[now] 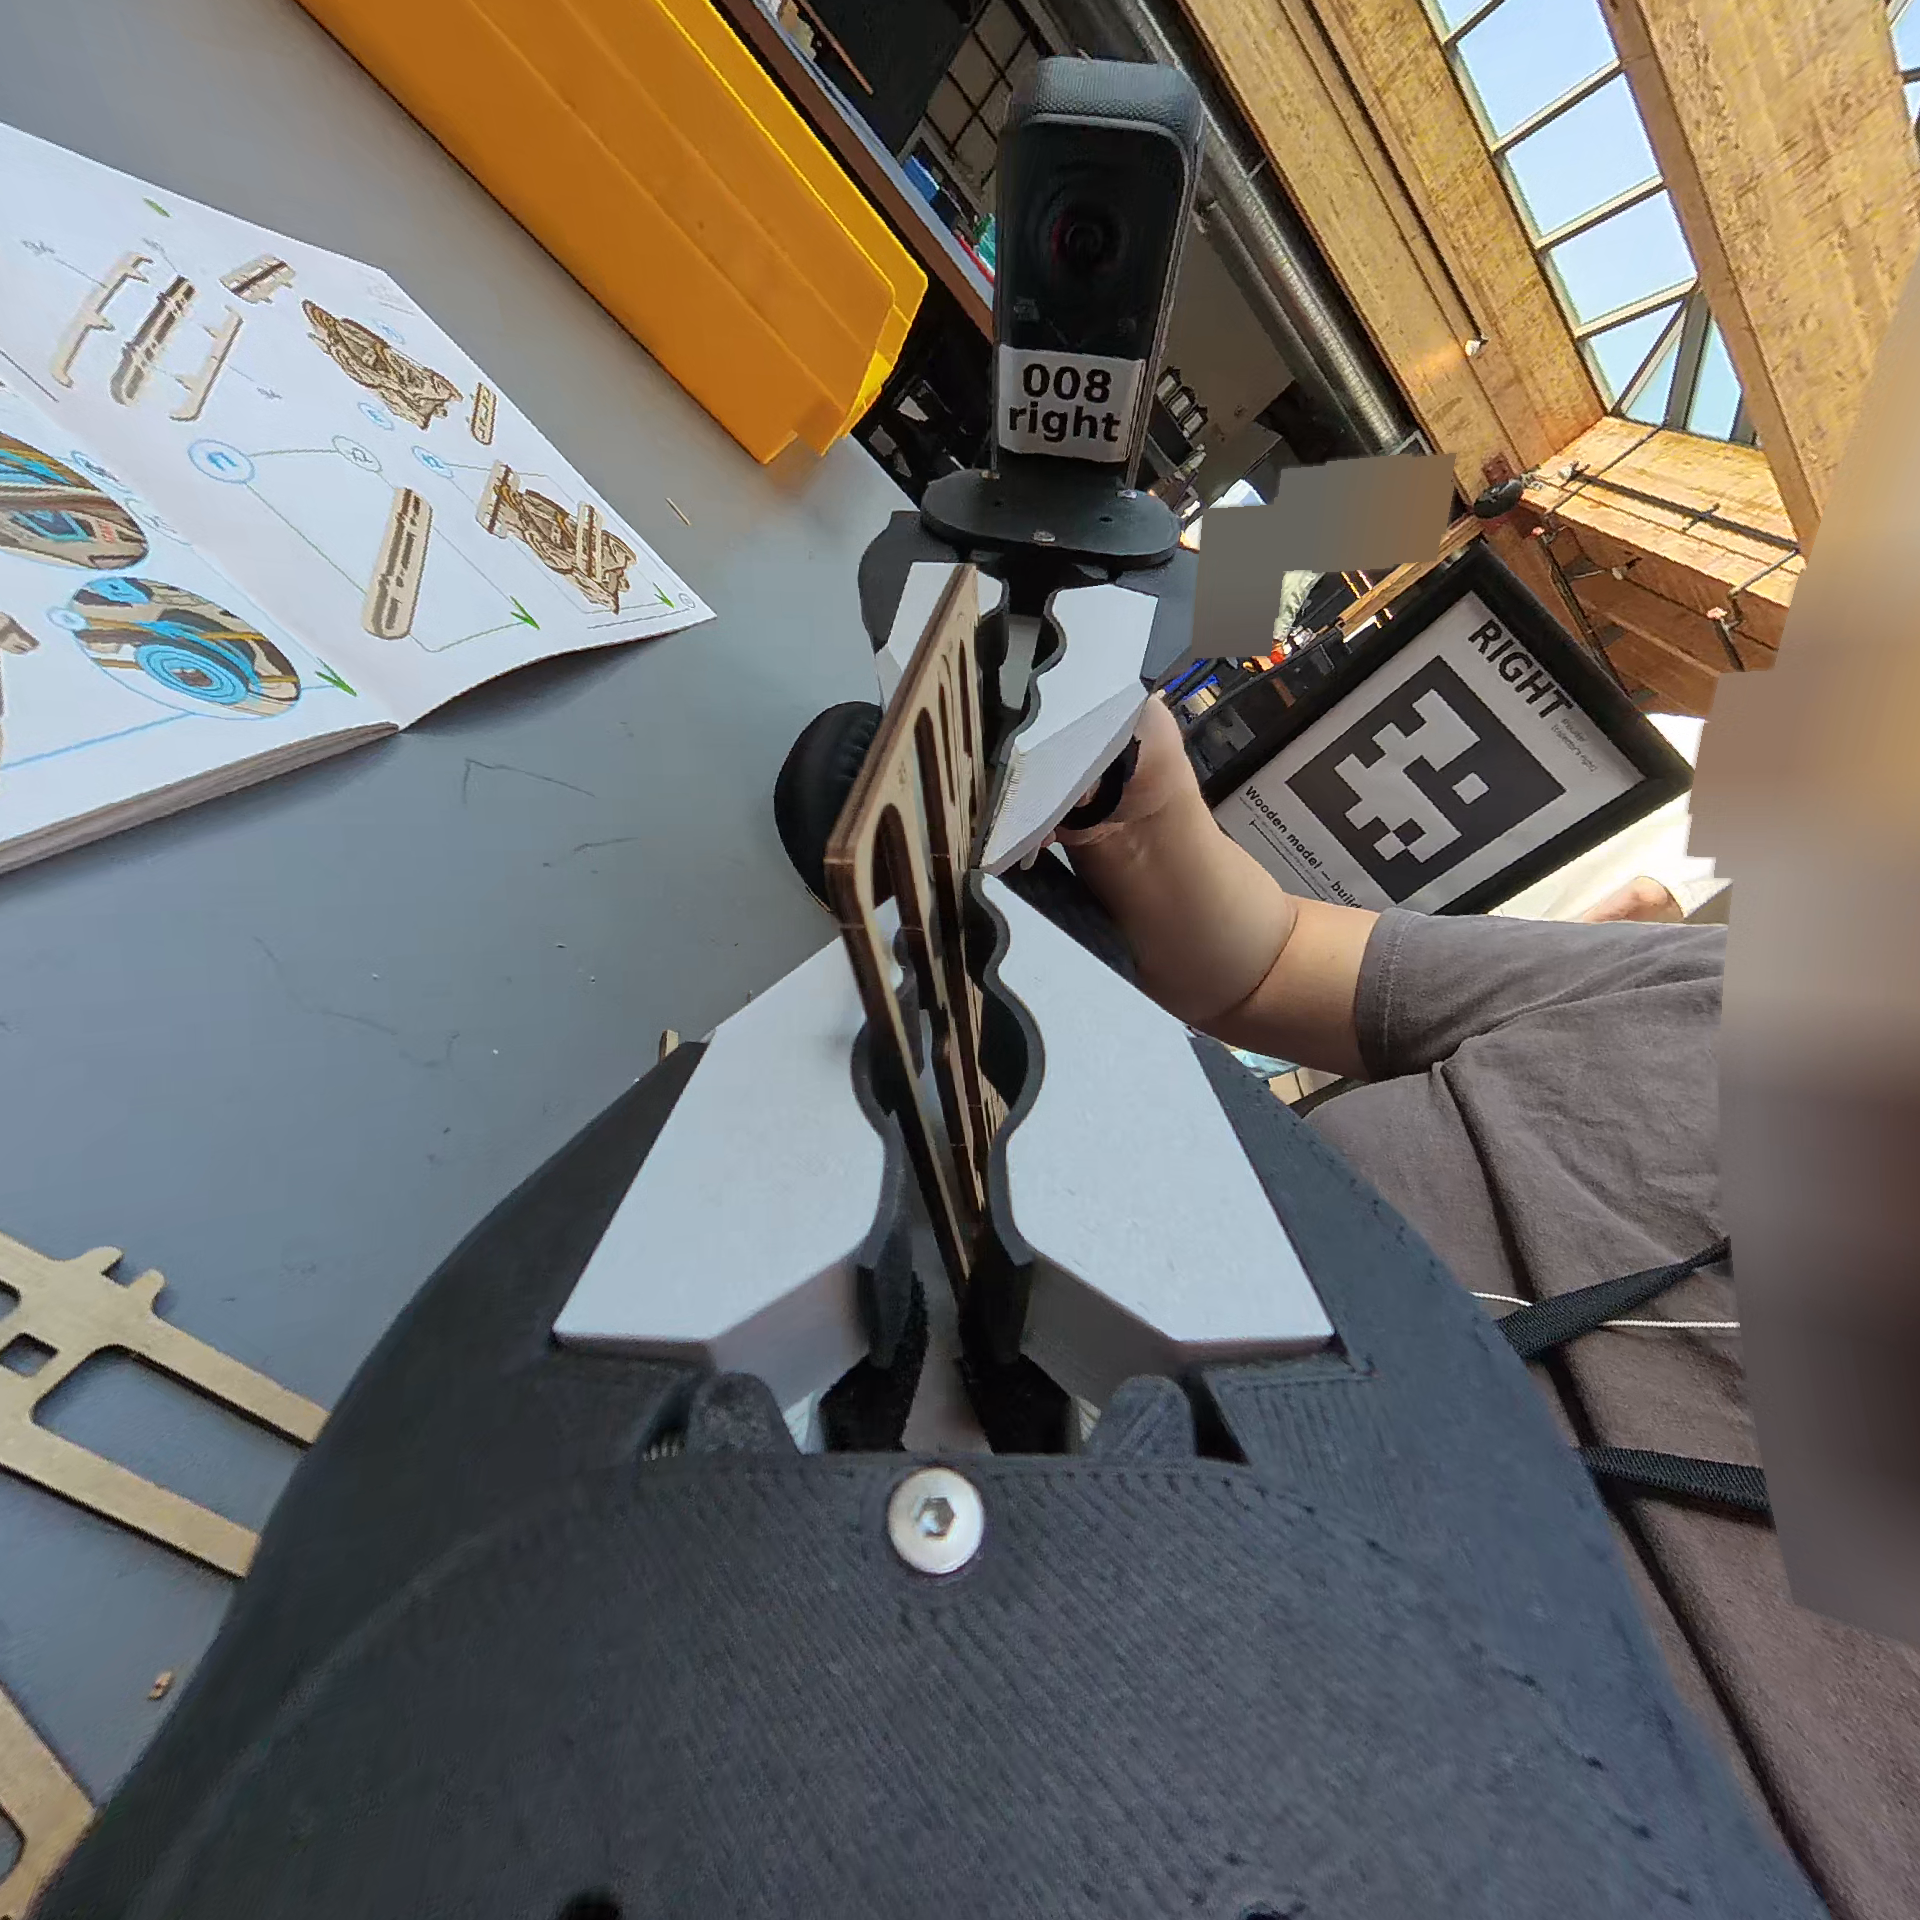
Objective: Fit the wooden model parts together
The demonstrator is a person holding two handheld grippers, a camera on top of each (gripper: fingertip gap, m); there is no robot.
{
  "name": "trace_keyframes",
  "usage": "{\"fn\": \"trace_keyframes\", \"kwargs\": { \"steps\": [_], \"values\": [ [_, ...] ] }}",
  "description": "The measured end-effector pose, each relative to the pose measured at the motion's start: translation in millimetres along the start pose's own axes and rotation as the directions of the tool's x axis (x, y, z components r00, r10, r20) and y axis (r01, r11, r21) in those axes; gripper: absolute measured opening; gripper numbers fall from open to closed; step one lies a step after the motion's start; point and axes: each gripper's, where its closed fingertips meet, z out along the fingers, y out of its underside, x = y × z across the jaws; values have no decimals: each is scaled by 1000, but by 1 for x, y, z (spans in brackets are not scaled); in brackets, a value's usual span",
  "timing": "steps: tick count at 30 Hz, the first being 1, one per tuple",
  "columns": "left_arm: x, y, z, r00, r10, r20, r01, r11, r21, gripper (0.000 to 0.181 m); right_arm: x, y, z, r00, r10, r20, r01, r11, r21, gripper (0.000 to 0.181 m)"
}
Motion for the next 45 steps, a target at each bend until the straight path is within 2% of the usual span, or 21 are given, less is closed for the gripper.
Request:
{"fn": "trace_keyframes", "kwargs": {
  "steps": [7,12,16,28,34,40,45],
  "values": [
    [-1,1,-2,999,32,38,-31,999,-17,1,1,-1,2,1000,0,-9,0,1000,8,1],
    [2,-3,-2,1000,2,-12,-2,1000,21,0,-2,-4,1,989,96,115,-101,994,41,0],
    [2,-2,-2,996,-63,-56,64,998,21,0,0,-3,1,990,93,110,-98,995,35,0],
    [-1,6,1,1000,-2,1,2,999,-47,0,3,-2,1,990,109,94,-113,993,32,0],
    [2,5,1,999,-1,-35,-1,999,-41,0,1,-3,0,985,124,123,-129,991,35,0],
    [0,7,2,1000,9,-16,-10,999,-51,0,4,3,-1,988,126,90,-127,992,4,1],
    [-2,8,4,998,-18,-53,15,998,-58,0,4,5,-1,988,129,88,-129,992,-8,0]
  ]
}}
